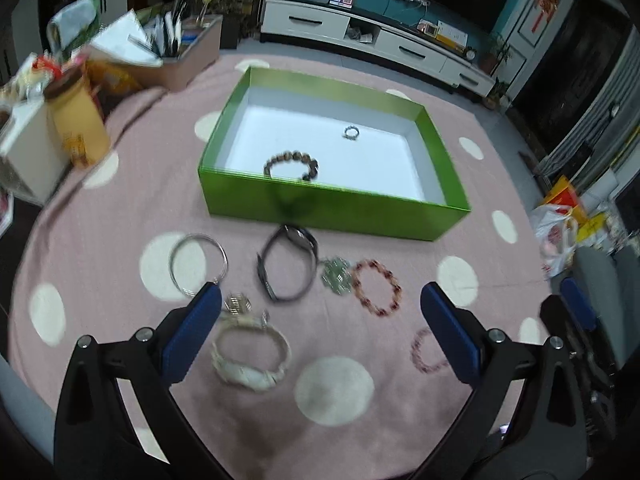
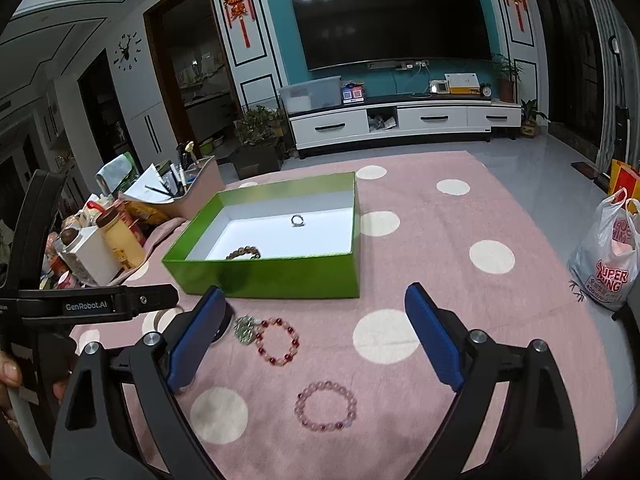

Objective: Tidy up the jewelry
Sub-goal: 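Withdraw both tools from the box back toward the jewelry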

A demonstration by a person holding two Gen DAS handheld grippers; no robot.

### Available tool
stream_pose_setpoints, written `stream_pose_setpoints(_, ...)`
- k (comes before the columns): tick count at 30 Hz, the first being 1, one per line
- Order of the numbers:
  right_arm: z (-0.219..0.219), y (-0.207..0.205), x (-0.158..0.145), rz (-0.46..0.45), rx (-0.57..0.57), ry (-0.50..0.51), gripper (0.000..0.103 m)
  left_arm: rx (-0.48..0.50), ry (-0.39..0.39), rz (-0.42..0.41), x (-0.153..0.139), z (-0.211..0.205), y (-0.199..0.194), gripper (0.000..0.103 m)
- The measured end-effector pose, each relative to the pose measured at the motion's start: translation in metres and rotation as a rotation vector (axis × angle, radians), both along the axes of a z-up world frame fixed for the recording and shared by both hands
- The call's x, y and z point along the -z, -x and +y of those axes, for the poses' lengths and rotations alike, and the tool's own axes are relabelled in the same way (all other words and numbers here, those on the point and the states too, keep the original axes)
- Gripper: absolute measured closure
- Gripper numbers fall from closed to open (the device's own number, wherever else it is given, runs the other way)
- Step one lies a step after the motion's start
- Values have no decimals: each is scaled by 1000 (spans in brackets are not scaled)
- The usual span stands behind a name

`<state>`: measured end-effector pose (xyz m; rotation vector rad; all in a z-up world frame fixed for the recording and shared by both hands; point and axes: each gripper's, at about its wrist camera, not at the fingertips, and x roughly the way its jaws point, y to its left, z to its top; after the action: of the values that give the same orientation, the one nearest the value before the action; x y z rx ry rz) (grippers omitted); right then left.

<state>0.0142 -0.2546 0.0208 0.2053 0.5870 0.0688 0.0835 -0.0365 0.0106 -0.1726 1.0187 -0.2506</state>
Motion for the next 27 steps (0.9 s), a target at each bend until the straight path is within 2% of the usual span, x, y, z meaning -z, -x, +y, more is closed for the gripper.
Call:
stream_pose_setpoints(4, 1, 14, -2, -4, -3, -11, 12, 26, 128, -3, 3, 12, 21, 2)
stream_pose_setpoints(7, -2, 22, -4, -3, 8, -19, 12, 75, 176, -36, 2, 16, 37, 2)
stream_pose_setpoints(14, -3, 38, -7, 5, 18, -29, 11, 113, 236, -129, -5, 29, 63, 2)
stream_pose_setpoints(18, 4, 47, -7, 11, 5, -12, 11, 130, 213, -149, -8, 31, 72, 2)
stream_pose_setpoints(21, 9, 52, -3, 21, -10, -5, 11, 144, 201, -134, -5, 34, 75, 2)
stream_pose_setpoints(27, 10, 55, 9, 63, -31, -15, 12, 132, 148, -146, 1, 45, 77, 2)
